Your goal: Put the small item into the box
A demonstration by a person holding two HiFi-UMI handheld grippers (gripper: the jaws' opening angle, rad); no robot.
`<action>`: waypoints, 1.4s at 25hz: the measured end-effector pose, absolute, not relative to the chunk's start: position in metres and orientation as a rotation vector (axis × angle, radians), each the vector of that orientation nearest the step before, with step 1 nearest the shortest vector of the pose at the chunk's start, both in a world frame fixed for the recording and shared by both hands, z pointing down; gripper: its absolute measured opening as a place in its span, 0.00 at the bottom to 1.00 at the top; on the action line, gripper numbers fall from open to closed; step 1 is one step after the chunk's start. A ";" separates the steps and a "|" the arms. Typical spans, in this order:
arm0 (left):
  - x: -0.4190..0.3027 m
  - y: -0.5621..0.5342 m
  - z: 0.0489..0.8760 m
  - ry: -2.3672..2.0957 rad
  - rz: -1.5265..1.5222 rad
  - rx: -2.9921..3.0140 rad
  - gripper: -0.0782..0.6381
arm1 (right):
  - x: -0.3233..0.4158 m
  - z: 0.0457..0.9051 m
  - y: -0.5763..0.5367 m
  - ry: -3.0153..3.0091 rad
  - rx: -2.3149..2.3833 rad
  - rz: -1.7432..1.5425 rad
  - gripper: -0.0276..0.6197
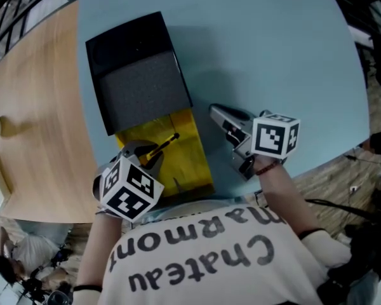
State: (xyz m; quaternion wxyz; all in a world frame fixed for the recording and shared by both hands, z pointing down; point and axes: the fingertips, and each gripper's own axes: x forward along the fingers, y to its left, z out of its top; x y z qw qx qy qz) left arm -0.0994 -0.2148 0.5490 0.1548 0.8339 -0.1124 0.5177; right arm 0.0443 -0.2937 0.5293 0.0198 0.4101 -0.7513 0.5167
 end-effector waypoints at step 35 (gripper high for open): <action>-0.134 -0.240 0.571 -0.411 1.793 2.384 0.21 | 0.095 0.429 -0.229 -2.407 1.541 1.321 0.11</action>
